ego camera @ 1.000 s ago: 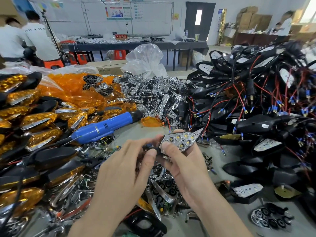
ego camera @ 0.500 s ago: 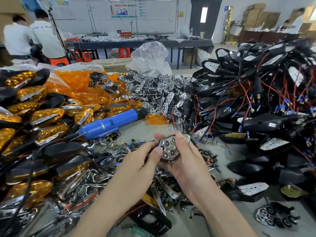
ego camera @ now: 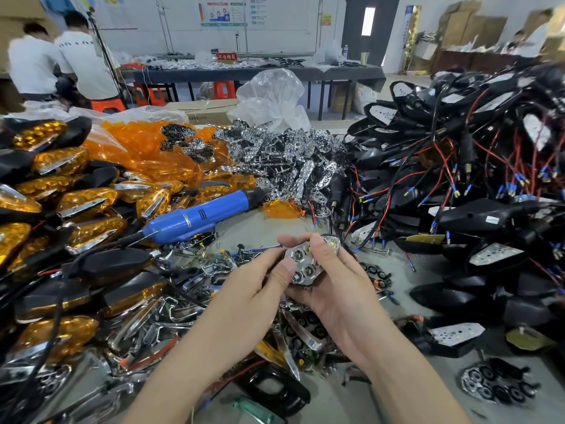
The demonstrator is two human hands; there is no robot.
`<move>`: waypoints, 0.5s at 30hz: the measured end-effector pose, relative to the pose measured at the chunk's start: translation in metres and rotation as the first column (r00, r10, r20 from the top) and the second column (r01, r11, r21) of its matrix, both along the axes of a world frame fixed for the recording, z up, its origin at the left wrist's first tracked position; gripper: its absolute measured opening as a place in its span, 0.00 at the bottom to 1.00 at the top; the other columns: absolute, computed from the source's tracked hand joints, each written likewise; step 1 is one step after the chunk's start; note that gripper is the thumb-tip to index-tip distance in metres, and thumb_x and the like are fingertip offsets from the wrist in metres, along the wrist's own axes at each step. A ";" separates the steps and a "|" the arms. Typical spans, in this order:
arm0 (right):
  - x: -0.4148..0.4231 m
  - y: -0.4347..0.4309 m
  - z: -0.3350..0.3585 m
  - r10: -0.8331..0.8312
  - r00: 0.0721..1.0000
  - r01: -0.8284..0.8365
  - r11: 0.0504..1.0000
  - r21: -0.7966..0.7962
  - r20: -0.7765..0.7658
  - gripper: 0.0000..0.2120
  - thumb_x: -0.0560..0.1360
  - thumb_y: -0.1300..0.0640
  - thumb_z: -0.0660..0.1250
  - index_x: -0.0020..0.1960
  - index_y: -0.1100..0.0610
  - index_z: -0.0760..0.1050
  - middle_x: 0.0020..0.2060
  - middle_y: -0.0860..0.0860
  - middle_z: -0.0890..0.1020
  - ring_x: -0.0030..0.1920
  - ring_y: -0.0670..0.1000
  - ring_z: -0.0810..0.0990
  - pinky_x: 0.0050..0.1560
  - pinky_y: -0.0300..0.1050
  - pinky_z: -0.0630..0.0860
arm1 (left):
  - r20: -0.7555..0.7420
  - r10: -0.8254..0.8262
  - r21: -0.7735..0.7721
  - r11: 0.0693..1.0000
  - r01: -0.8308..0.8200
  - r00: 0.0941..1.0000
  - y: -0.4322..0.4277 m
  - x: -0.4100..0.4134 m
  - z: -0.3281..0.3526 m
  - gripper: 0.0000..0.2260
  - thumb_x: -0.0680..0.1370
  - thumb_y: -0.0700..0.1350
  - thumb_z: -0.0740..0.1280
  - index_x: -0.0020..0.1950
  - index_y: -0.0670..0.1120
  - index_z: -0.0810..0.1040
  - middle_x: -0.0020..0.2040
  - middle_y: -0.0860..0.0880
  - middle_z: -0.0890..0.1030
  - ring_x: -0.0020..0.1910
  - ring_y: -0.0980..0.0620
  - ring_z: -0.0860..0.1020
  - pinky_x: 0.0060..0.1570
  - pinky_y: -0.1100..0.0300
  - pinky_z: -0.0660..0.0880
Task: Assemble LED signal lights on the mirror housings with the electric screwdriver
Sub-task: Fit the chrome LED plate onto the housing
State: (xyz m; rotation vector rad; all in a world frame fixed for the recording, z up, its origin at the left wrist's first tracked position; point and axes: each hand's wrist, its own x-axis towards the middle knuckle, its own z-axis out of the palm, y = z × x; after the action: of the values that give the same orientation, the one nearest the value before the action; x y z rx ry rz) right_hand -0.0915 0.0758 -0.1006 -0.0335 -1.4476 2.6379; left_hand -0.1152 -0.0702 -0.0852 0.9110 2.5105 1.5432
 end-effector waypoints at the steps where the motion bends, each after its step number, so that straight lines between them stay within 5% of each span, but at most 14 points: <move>1: 0.000 0.000 0.000 -0.003 1.000 0.003 1.000 0.008 0.001 0.17 0.79 0.49 0.65 0.56 0.61 0.82 0.60 0.58 0.84 0.57 0.58 0.85 0.47 0.51 0.82 | -0.006 0.001 -0.008 1.000 -0.002 1.000 0.000 0.000 0.000 0.14 0.81 0.59 0.56 0.64 0.62 0.75 0.32 0.69 0.77 0.33 0.69 0.75 0.33 0.75 0.67; 8: -0.002 0.007 0.005 -0.126 0.992 0.126 0.989 -0.078 0.011 0.17 0.76 0.48 0.66 0.57 0.59 0.79 0.54 0.57 0.86 0.55 0.57 0.85 0.47 0.51 0.84 | -0.181 0.127 -0.183 0.970 -0.160 0.975 -0.016 0.000 -0.002 0.16 0.79 0.69 0.49 0.65 0.74 0.65 0.51 0.77 0.75 0.47 0.73 0.75 0.40 0.73 0.69; 12: 0.001 0.013 0.010 -0.108 0.993 0.100 0.985 -0.139 -0.056 0.12 0.78 0.49 0.64 0.45 0.49 0.85 0.52 0.56 0.86 0.58 0.57 0.84 0.49 0.49 0.83 | -0.117 0.152 -0.188 0.967 -0.172 0.981 -0.030 -0.007 0.002 0.15 0.75 0.68 0.53 0.57 0.73 0.73 0.46 0.68 0.81 0.41 0.62 0.80 0.36 0.63 0.74; 15: 0.003 0.014 0.012 -0.095 0.994 0.084 0.984 -0.155 -0.062 0.12 0.78 0.49 0.63 0.47 0.51 0.84 0.54 0.57 0.85 0.60 0.59 0.84 0.50 0.51 0.83 | -0.064 0.116 -0.216 0.968 -0.128 0.991 -0.038 -0.011 0.006 0.13 0.74 0.66 0.56 0.52 0.71 0.77 0.44 0.63 0.82 0.42 0.60 0.80 0.40 0.61 0.75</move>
State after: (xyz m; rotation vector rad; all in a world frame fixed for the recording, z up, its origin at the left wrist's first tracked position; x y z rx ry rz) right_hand -0.0882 0.0894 -0.0890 -0.0218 -1.1920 2.6426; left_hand -0.1261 -0.1080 -0.0788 0.7879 2.7509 1.2504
